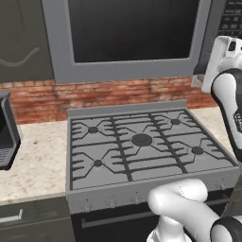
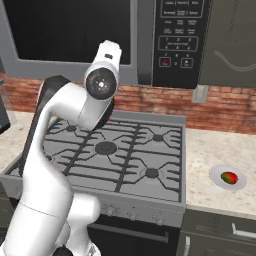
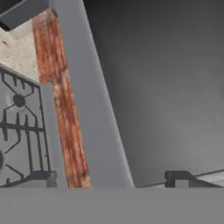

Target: Remove the mango from the bowl and place it on the small plate. Then place the bowl with only the fish in the microwave, close the door, and press the start button to microwave the fish.

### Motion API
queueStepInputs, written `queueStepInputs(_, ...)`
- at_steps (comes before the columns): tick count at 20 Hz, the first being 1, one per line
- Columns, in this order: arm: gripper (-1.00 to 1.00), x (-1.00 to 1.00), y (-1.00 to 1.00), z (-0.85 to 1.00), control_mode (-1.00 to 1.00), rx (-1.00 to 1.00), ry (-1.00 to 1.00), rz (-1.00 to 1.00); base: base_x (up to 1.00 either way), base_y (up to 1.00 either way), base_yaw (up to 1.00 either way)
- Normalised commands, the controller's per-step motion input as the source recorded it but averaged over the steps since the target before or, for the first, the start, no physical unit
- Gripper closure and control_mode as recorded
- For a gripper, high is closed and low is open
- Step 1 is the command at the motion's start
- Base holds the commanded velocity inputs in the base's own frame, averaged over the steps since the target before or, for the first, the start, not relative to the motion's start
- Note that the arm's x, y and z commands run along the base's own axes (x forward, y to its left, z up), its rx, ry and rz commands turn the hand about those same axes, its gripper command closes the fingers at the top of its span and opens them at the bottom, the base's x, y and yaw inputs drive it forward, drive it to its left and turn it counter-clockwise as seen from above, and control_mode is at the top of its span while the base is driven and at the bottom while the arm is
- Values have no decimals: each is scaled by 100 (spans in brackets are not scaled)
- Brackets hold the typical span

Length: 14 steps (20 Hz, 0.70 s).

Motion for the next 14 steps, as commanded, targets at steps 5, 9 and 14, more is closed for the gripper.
queueStepInputs(5,-100,-34,-100,1,-100,25,-15,-7,0,0,0)
queueStepInputs(9,-100,0,-100,11,-100,22,-1,-9,0,0,0)
queueStepInputs(14,-100,30,-94,0,-100,22,1,-3,0,0,0)
